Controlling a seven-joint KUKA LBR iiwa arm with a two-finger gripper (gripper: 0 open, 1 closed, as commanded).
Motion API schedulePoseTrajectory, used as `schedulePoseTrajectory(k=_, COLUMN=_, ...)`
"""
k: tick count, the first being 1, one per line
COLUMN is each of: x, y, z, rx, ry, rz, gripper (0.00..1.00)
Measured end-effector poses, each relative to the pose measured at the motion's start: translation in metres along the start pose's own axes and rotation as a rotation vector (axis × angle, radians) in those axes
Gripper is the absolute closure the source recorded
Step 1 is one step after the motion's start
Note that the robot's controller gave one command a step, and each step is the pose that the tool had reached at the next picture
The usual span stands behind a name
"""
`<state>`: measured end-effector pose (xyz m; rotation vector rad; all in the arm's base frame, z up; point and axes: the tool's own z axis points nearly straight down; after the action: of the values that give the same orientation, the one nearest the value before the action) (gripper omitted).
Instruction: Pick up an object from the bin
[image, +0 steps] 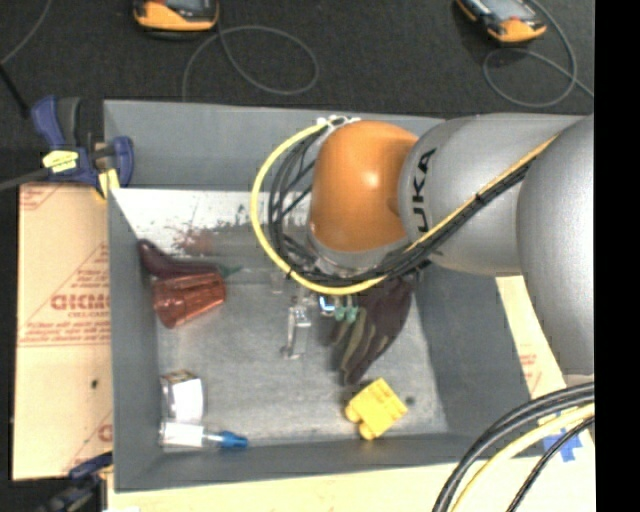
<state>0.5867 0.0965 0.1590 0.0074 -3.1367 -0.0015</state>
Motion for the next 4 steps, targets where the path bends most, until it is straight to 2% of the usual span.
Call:
schedulePoseTrajectory(k=1, x=-0.001, y=0.000, z=-0.005, rx=-0.001, ry=-0.008, rz=0.002, gripper=0.00)
schedulePoseTrajectory(k=2, x=-0.011, y=-0.033, z=-0.004, rx=-0.001, ry=-0.008, rz=-0.068, gripper=0.00)
schedulePoseTrajectory(k=3, x=-0.009, y=-0.059, z=0.011, rx=0.001, ry=-0.010, rz=-0.023, gripper=0.00)
schedulePoseTrajectory(k=4, x=-0.010, y=-0.077, z=0.021, rx=-0.002, ry=-0.006, rz=0.197, gripper=0.00)
